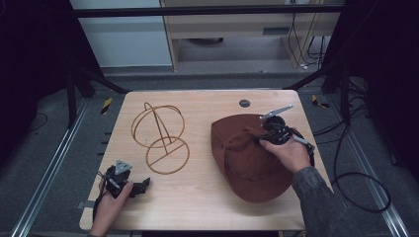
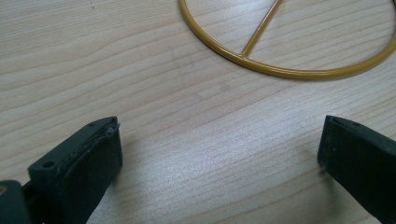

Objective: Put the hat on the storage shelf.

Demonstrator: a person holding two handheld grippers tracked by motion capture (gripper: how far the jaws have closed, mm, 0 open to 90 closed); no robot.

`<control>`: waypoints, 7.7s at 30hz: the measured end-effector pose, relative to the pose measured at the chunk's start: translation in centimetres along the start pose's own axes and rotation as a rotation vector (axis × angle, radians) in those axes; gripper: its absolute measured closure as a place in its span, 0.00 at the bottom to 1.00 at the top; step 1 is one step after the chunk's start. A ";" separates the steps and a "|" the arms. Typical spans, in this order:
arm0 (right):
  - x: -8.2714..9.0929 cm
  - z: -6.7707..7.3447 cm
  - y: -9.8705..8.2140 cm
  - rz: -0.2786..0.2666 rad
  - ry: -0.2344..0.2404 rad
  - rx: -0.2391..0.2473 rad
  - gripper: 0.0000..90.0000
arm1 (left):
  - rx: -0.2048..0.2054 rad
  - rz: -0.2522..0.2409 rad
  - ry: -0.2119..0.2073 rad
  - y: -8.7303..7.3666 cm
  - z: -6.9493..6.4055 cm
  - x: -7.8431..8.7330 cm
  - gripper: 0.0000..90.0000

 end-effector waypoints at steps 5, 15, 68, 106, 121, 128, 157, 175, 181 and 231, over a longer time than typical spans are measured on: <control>1.5 0.5 0.7 -0.046 0.008 0.005 0.99 | 0.001 0.000 0.000 0.0 0.0 0.0 0.00; 3.3 1.5 1.7 -0.109 0.017 0.020 0.99 | 0.002 0.000 0.000 0.0 0.0 0.0 0.00; 9.7 7.1 8.2 -0.322 0.089 0.118 0.99 | 0.004 -0.003 0.001 0.0 0.0 0.0 0.00; 10.6 11.8 14.1 -0.405 0.095 0.187 0.99 | 0.009 -0.005 0.001 0.0 -0.1 0.0 0.00; 9.4 14.0 16.1 -0.400 0.126 0.213 0.99 | 0.006 -0.001 0.000 0.0 0.0 0.0 0.00; 8.5 15.2 17.7 -0.398 0.142 0.226 0.99 | 0.006 -0.001 0.000 0.0 -0.1 0.0 0.00; 4.4 19.0 20.9 -0.369 0.188 0.256 0.99 | 0.005 0.000 0.000 0.0 -0.1 0.1 0.00; 2.8 20.2 21.5 -0.358 0.222 0.262 0.99 | 0.007 0.000 -0.001 0.0 -0.1 0.0 0.00; 1.7 20.3 21.9 -0.345 0.233 0.247 0.99 | 0.007 0.000 -0.001 0.0 -0.1 0.0 0.00; -2.5 21.0 21.3 -0.273 0.245 0.229 0.79 | 0.008 -0.001 -0.001 0.0 -0.1 0.0 0.00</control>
Point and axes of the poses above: each handheld gripper's, and its own axes: x roughly backward along the jaws, y roughly out of its top, z roughly to its left, the point moved 3 cm from there along -x, roughly forward along the jaws, and after that the axes turned 4 degrees about y, right-handed, at the moved point
